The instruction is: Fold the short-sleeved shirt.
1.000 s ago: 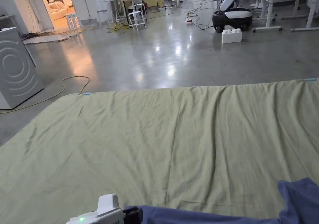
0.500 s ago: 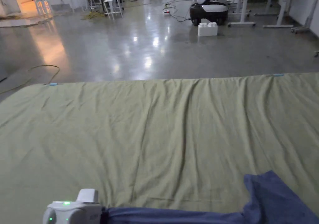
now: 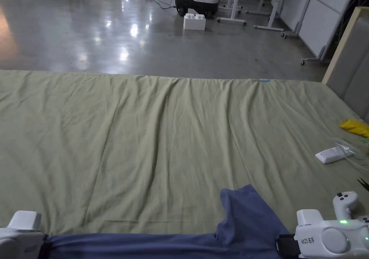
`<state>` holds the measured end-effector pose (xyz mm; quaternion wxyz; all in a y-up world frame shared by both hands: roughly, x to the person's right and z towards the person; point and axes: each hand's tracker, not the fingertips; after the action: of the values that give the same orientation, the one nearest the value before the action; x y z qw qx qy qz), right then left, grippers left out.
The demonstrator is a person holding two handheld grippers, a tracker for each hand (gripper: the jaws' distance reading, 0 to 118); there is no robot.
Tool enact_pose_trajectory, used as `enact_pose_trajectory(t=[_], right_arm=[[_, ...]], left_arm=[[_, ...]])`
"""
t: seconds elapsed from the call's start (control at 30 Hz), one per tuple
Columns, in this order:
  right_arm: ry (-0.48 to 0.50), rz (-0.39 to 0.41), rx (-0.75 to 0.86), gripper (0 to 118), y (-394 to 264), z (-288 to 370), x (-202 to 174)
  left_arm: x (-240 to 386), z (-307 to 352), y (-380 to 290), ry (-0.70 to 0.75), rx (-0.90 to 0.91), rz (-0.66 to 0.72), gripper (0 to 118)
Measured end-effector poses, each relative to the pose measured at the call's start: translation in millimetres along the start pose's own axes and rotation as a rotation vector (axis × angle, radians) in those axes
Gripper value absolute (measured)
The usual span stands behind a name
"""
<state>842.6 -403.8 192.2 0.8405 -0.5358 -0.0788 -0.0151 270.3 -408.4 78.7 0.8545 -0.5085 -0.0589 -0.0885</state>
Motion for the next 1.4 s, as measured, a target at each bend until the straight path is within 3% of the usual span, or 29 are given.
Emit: enact_pose_trajectory(t=[0.03, 0.07, 0.1, 0.2, 0.33, 0.43, 0.6, 0.73, 0.9, 0.97, 1.03, 1.07, 1.1, 1.33, 1.4], right_arm=[[-0.035, 0.029, 0.020, 59, -1.6, 8.7, -6.4], [-0.014, 0.059, 0.052, 39, -4.0, 15.2, -9.8], [0.019, 0.084, 0.054, 2, -5.6, 20.3, -12.3], [0.046, 0.086, 0.059, 2, -11.9, 38.4, -14.5], [0.085, -0.006, 0.213, 2, -33.7, 93.2, -3.6], [0.119, -0.053, 0.282, 2, -70.9, 140.4, 4.0], [0.116, -0.060, 0.306, 2, -161.0, 188.0, -0.2], [0.110, -0.076, 0.290, 2, -224.5, 196.0, -10.8], [0.095, -0.117, 0.239, 2, -255.6, 179.9, -22.7], [0.075, -0.127, 0.253, 9, -256.6, 174.2, -24.1], [0.033, -0.125, 0.235, 63, -254.5, 172.7, -27.7], [0.019, -0.125, 0.240, 79, -254.5, 173.6, -28.5], [0.027, -0.138, 0.260, 78, -256.8, 177.6, -22.2], [0.067, -0.154, 0.511, 76, -242.8, 251.1, -35.5], [0.072, -0.195, 0.612, 76, -242.2, 275.2, -45.5]], left_arm=[[-0.1, -0.5, -0.2, 0.001, 0.001, -0.013, 8], [-1.0, -0.6, 0.1, 0.000, 0.002, -0.013, 8], [-2.9, 0.8, -0.3, -0.006, 0.002, -0.005, 8], [-13.9, 15.3, -0.6, -0.053, 0.033, 0.084, 6], [-34.7, 84.3, -25.7, -0.146, 0.215, 0.163, 5], [-53.0, 140.3, -70.2, -0.205, 0.272, 0.166, 5], [-68.0, 197.3, -169.1, -0.215, 0.289, 0.133, 5], [-67.9, 207.9, -229.3, -0.223, 0.269, 0.179, 5], [-64.3, 179.2, -250.3, -0.211, 0.174, 0.203, 5], [-62.3, 171.5, -252.1, -0.198, 0.166, 0.197, 8], [-62.1, 168.5, -249.9, -0.125, 0.157, 0.191, 45], [-64.5, 170.5, -249.3, -0.101, 0.164, 0.198, 66], [-67.6, 177.0, -248.0, -0.102, 0.185, 0.202, 81], [-60.6, 290.4, -235.5, -0.033, 0.663, 0.147, 82], [-51.7, 320.9, -233.1, -0.044, 0.766, 0.149, 82]])
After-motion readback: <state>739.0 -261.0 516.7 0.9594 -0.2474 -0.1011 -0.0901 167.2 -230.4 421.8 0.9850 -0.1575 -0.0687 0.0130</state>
